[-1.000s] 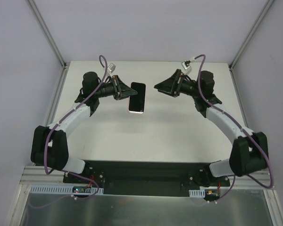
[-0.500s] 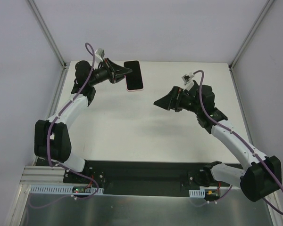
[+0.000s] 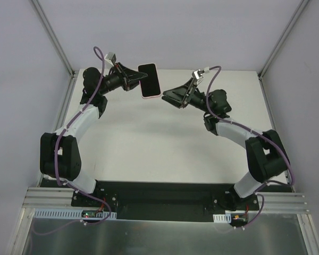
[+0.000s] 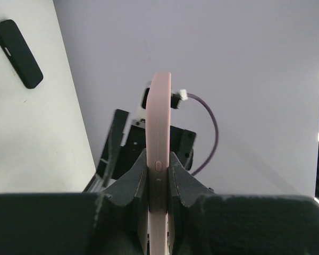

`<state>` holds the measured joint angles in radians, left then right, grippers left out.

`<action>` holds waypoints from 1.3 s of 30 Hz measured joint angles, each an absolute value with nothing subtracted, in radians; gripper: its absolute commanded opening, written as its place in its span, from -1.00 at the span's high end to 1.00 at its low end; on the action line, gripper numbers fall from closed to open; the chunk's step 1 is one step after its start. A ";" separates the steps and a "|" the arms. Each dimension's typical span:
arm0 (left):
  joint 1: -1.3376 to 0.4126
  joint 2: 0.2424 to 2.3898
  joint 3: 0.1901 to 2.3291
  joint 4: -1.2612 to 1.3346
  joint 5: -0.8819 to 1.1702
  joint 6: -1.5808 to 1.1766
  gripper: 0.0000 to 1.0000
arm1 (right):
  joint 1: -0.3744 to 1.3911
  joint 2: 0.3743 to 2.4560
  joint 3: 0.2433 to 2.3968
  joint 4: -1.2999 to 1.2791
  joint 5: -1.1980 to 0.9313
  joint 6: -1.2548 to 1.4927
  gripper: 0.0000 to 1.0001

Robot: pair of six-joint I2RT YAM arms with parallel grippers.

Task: Take the phone out of the phone case
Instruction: Adjust the phone, then remove the phone case from the phone.

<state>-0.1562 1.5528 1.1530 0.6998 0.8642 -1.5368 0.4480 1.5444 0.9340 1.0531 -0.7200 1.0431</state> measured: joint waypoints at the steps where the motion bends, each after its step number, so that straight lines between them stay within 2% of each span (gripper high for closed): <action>1: -0.156 1.553 1.153 0.701 0.864 -1.538 1.00 | 0.454 1.592 0.946 1.090 -0.719 1.084 -0.62; 4: -0.156 1.551 1.150 0.706 0.863 -1.538 1.00 | 0.472 1.669 0.961 1.150 -0.719 1.166 -0.61; 12: -0.157 1.549 1.106 0.719 0.863 -1.544 1.00 | 0.507 1.678 1.032 1.250 -0.720 1.225 -0.39; 16: -0.157 1.546 1.104 0.728 0.872 -1.561 1.00 | 0.517 1.679 1.036 1.250 -0.722 1.227 -0.05; 18: -0.157 1.544 1.104 0.737 0.880 -1.569 1.00 | 0.522 1.679 1.036 1.248 -0.722 1.227 0.04; 22: -0.157 1.539 1.104 0.755 0.884 -1.586 1.00 | 0.525 1.679 1.036 1.243 -0.722 1.230 0.35; 24: -0.157 1.535 1.104 0.763 0.884 -1.589 1.00 | 0.525 1.680 1.036 1.242 -0.721 1.230 0.38; 26: -0.157 1.532 1.104 0.767 0.884 -1.590 1.00 | 0.526 1.682 1.036 1.240 -0.720 1.236 0.29; 28: -0.157 1.530 1.104 0.770 0.883 -1.589 1.00 | 0.527 1.684 1.036 1.243 -0.720 1.245 0.09; 32: -0.157 1.530 1.097 0.767 0.874 -1.586 1.00 | 0.536 1.684 1.036 1.253 -0.723 1.261 -0.04; 33: -0.157 1.530 1.097 0.764 0.873 -1.585 1.00 | 0.539 1.684 1.036 1.253 -0.723 1.262 -0.02; 39: -0.157 1.526 1.097 0.765 0.855 -1.582 1.00 | 0.545 1.691 1.036 1.253 -0.723 1.272 0.42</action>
